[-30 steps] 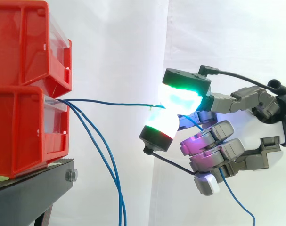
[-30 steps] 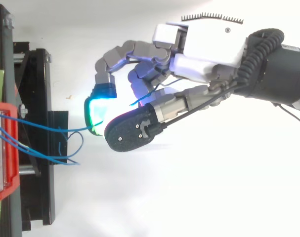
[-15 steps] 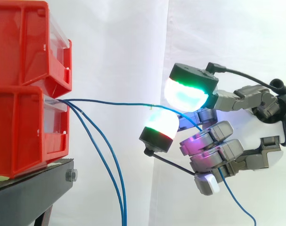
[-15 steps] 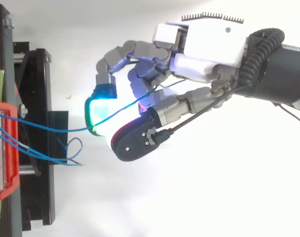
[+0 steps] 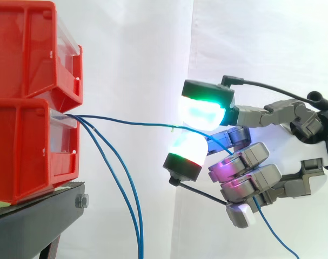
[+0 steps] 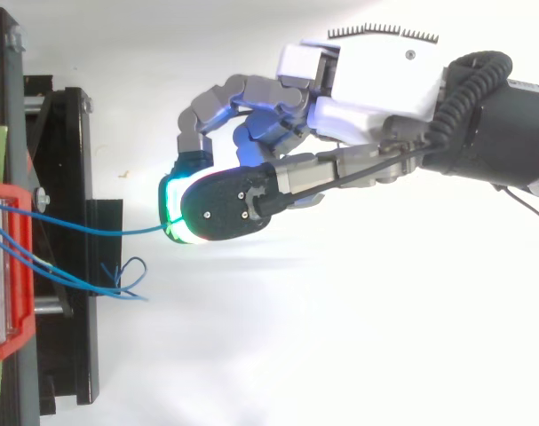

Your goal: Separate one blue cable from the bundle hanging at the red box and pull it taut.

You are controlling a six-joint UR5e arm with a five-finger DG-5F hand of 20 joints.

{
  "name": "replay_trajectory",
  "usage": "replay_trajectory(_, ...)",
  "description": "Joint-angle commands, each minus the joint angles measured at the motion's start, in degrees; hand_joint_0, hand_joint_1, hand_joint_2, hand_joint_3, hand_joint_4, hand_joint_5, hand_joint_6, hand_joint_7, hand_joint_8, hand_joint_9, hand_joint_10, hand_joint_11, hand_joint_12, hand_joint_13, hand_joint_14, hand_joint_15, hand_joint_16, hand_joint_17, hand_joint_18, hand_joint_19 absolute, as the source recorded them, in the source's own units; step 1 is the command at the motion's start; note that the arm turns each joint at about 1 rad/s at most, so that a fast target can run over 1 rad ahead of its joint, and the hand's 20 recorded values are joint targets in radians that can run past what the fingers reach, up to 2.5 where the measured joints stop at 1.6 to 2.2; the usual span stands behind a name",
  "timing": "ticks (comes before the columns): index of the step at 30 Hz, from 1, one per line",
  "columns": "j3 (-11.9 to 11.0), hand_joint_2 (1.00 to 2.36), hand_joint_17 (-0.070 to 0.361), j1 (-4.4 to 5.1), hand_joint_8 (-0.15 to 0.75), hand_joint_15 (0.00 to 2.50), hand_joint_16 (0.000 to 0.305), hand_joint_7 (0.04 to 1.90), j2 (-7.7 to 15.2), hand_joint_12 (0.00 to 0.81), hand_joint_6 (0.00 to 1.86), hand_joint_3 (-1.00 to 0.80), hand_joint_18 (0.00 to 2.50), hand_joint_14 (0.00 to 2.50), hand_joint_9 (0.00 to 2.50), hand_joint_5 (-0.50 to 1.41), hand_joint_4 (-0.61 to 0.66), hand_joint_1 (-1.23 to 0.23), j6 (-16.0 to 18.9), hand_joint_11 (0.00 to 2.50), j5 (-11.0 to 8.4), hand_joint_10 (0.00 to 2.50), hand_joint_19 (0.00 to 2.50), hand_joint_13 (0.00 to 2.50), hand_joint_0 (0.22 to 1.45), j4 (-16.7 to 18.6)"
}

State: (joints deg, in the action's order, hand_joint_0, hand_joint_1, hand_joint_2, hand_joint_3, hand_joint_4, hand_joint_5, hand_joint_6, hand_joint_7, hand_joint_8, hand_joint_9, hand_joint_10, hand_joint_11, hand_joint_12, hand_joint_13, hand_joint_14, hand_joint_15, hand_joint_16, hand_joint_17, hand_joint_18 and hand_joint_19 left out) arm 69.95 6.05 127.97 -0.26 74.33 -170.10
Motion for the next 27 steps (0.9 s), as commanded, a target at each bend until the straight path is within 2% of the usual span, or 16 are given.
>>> replay_trajectory(1, 0.0, 1.02, 0.109, 0.01, 0.319, 1.45, 0.048, 1.1, 0.0, 0.39, 0.87, -0.24, 0.87, 1.19, 0.69, -0.19, 0.09, -0.6, 0.0, 1.4, 0.03, 1.49, 1.01, 0.82, 0.6, -0.1)
replay_trajectory(10, 0.0, 1.02, 0.11, 0.01, 0.318, 1.47, 0.049, 1.11, 0.0, 0.388, 0.89, -0.16, 0.87, 1.17, 0.69, -0.2, 0.1, -0.7, 0.0, 1.42, -0.06, 1.5, 1.0, 0.83, 0.61, -0.1)
replay_trajectory(20, 0.0, 1.02, 0.11, 0.01, 0.312, 1.49, 0.049, 1.06, 0.0, 0.385, 0.89, -0.21, 0.89, 1.13, 0.69, -0.21, 0.08, -0.72, 0.0, 1.41, -0.06, 1.5, 1.0, 0.85, 0.64, -0.1)
replay_trajectory(27, 0.0, 1.01, 0.109, 0.1, 0.317, 1.49, 0.049, 1.02, 0.0, 0.389, 0.88, -0.37, 0.9, 1.12, 0.7, -0.2, 0.11, -0.71, 0.0, 1.42, -0.06, 1.5, 1.0, 0.85, 0.62, -0.1)
